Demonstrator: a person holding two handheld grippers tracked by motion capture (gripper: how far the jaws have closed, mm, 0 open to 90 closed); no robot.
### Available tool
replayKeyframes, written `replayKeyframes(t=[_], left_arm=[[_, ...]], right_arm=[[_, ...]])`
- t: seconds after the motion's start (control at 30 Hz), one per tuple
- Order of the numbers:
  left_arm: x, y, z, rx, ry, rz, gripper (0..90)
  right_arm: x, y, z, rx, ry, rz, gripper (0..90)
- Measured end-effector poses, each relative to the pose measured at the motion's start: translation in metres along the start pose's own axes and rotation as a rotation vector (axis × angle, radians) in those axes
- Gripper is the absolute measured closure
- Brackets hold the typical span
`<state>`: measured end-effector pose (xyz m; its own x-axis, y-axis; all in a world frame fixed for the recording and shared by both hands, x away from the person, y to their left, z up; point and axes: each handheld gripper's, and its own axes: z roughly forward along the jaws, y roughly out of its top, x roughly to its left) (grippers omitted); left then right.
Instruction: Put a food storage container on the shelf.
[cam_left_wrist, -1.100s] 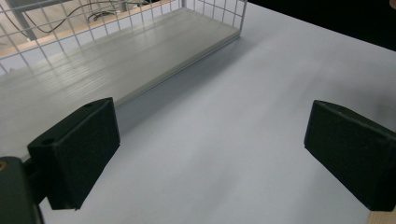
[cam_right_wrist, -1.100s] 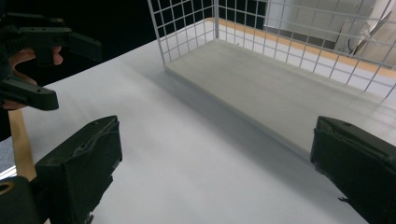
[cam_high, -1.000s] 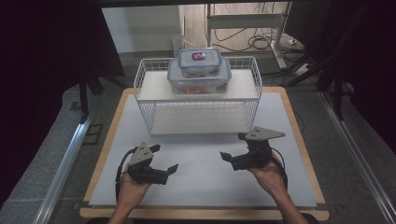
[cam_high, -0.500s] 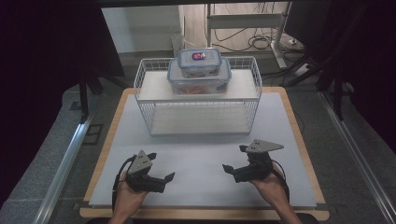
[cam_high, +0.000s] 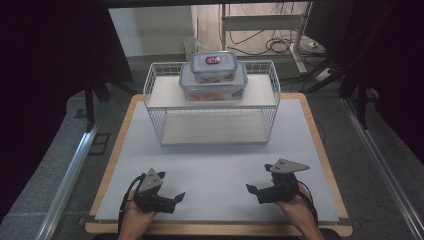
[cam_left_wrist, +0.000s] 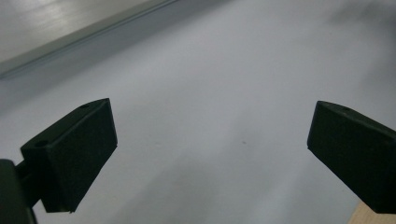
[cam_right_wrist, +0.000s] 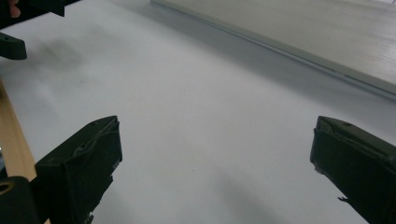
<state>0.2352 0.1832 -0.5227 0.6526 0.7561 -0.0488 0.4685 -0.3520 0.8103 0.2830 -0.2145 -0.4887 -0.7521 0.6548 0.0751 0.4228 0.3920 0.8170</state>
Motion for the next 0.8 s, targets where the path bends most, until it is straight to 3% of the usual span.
replayKeyframes(t=[0.2, 0.5, 0.8], left_arm=[[0.002, -0.004, 0.006, 0.026, 0.003, -0.021, 0.4], [0.002, -0.007, 0.014, 0.103, 0.026, -0.012, 0.0], [0.002, -0.007, 0.016, 0.115, 0.034, -0.008, 0.0]], right_arm=[[-0.001, -0.010, 0.001, 0.030, -0.018, -0.005, 1.9], [-0.003, -0.022, 0.008, 0.091, -0.029, -0.006, 2.0], [-0.005, -0.025, 0.013, 0.130, -0.032, -0.007, 2.0]])
